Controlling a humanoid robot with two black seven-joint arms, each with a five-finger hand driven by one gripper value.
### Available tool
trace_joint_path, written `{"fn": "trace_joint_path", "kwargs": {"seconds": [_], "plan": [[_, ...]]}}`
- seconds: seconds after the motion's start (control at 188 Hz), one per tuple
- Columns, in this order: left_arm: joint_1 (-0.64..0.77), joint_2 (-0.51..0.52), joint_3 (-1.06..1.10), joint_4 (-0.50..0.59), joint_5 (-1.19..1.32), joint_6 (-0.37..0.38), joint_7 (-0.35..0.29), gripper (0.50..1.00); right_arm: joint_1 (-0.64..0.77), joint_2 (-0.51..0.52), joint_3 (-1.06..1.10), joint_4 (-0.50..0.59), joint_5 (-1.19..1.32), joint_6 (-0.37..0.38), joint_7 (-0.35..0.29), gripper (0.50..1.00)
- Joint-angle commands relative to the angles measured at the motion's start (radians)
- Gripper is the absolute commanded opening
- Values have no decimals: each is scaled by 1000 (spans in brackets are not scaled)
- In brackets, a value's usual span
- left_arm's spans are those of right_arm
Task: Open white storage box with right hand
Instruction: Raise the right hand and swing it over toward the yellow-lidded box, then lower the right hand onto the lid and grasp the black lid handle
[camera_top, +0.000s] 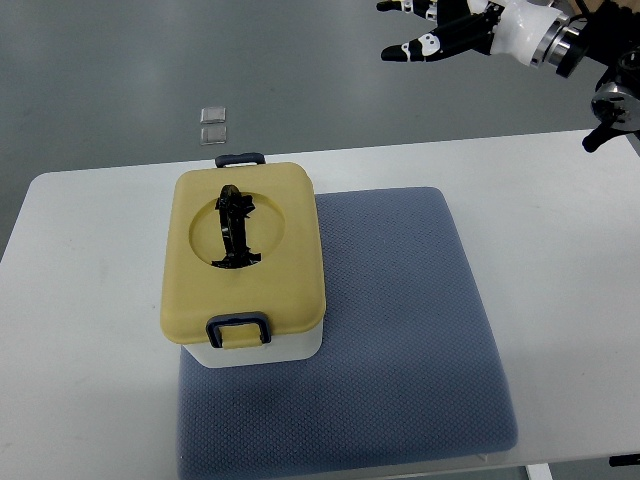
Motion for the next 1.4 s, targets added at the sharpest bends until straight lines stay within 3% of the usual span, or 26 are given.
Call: {"fn": "trace_joint_path", "kwargs": {"seconds": [0.0, 0.17, 0.388, 1.117, 1.394], "plan": [[0, 0, 1, 0, -1, 0, 0, 1000, 34, -24, 0, 126, -234, 7, 26, 930], [0, 0, 1, 0, 1, 0, 0, 1000, 45, -15, 0, 239, -556, -24, 79, 928], [0, 0, 1, -2, 1, -1, 0, 1000, 39, 47, -91, 293, -719, -176, 96, 928], [0, 0, 1, -6, 1, -1, 0, 1000, -33, 222, -202, 204, -789, -444, 101, 926], [0, 0, 1, -6, 1, -1, 0, 1000, -66, 282, -204, 167, -789, -484, 101, 926]]}}
